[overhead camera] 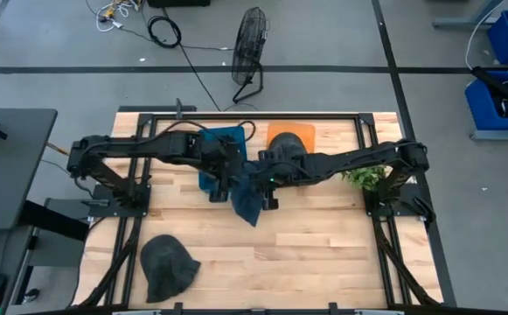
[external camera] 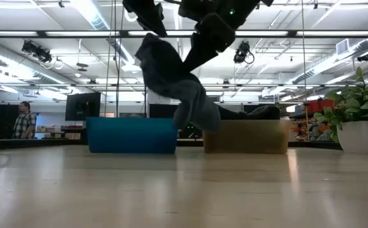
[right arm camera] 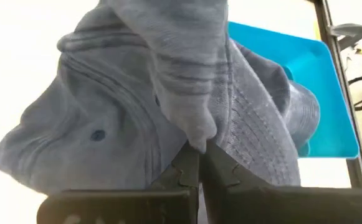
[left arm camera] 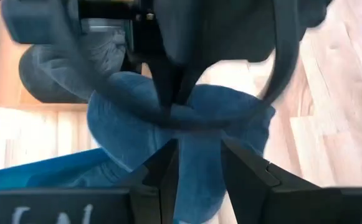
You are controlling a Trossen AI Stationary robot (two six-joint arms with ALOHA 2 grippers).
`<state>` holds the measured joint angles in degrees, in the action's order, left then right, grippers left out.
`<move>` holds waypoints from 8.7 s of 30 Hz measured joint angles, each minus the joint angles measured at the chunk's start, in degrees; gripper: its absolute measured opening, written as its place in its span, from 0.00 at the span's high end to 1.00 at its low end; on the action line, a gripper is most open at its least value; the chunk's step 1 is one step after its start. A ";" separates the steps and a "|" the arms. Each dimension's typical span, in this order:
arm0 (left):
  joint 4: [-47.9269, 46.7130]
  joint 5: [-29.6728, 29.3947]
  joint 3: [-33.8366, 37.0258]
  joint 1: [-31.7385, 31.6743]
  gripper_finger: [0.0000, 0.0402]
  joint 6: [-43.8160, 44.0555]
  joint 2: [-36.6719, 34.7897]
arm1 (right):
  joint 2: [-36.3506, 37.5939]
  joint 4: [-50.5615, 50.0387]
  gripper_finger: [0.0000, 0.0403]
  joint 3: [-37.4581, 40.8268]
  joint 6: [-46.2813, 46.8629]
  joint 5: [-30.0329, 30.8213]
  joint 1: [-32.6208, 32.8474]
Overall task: Pick & Place hat
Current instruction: Put the blue cap into the blue bin, then put the gray cap into the orange bin
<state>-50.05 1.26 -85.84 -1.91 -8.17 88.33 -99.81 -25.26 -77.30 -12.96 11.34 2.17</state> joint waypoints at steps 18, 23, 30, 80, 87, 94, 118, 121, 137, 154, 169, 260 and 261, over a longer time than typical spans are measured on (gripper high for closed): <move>-1.14 0.04 -0.04 -0.02 0.70 5.59 2.55 | -0.57 5.00 0.99 0.01 -1.45 0.20 0.28; -3.72 -1.20 -0.04 -0.22 0.70 5.83 2.52 | -0.55 5.05 0.99 0.02 -1.32 0.92 0.88; -7.57 -1.54 -0.04 -0.23 0.73 6.42 2.78 | -0.48 5.43 0.99 0.02 -1.27 2.18 1.29; -15.12 -25.64 0.01 -17.68 0.95 33.06 -7.05 | 9.75 -8.24 0.71 0.07 6.59 7.71 10.37; -15.58 -24.92 0.00 -15.86 0.95 37.93 -3.79 | 9.75 -10.24 0.71 0.07 6.66 7.70 10.37; -14.76 -27.09 0.00 -11.40 0.95 45.78 -3.00 | 9.75 -13.63 0.71 0.07 6.52 7.70 10.37; -12.60 -31.44 7.96 -6.97 0.86 53.94 4.84 | 9.66 -17.81 0.71 3.17 12.82 8.70 10.37; -12.05 -31.31 7.91 -7.01 0.80 53.56 4.84 | 9.66 -17.04 0.71 3.17 12.57 8.78 10.37; -15.74 -26.35 4.77 -6.47 0.71 39.97 3.94 | 9.66 -15.73 0.71 3.19 13.66 8.78 10.26; -31.33 -16.50 -3.82 2.97 0.72 32.93 -13.29 | 9.66 -10.49 0.71 3.19 15.53 8.75 10.15; -38.28 -16.31 0.47 38.97 0.73 65.28 -9.04 | 9.66 -10.03 0.71 3.19 21.52 8.60 10.15; -18.79 -31.63 12.64 20.21 0.97 60.28 0.10 | 6.39 12.66 0.71 3.19 8.47 5.94 10.15; -16.19 -31.91 12.63 19.29 0.97 57.82 0.10 | 5.92 14.32 0.71 3.15 9.02 5.80 10.15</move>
<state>-66.24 -30.65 -73.21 17.38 49.65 88.42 -93.89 -10.94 -74.15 -3.95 17.15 12.32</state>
